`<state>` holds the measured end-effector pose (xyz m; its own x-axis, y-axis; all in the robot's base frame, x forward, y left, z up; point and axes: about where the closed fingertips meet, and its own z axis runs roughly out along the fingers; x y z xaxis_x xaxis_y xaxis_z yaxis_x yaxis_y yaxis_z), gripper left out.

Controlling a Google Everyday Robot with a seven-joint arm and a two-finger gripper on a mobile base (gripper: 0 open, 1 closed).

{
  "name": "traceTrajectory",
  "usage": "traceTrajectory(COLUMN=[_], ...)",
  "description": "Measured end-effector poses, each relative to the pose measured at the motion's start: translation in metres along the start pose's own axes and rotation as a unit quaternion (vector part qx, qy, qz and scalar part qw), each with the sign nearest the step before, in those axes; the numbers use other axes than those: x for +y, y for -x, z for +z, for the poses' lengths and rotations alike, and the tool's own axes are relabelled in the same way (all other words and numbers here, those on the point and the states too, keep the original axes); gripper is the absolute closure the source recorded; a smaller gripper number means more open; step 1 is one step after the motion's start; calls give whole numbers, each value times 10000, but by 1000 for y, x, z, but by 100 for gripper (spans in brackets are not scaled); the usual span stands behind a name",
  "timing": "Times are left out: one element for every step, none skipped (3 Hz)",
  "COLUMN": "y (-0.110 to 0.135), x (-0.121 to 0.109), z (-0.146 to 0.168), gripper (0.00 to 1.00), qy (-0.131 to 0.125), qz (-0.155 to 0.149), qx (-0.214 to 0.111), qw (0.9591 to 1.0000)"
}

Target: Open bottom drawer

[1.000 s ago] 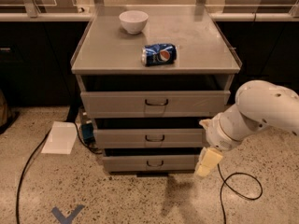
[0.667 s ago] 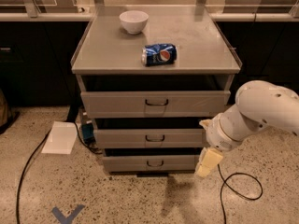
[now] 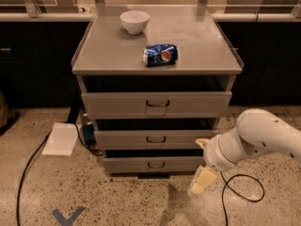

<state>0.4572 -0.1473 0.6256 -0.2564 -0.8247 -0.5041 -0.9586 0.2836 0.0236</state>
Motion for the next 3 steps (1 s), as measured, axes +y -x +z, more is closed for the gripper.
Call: traceTrajectory(y=[-19, -27, -30], x=[15, 33, 40], z=[52, 106, 140], gripper=[0, 0, 0], qy=[324, 627, 517], qz=[350, 389, 555], qx=[-287, -354, -414], qw=[9985, 9966, 9963])
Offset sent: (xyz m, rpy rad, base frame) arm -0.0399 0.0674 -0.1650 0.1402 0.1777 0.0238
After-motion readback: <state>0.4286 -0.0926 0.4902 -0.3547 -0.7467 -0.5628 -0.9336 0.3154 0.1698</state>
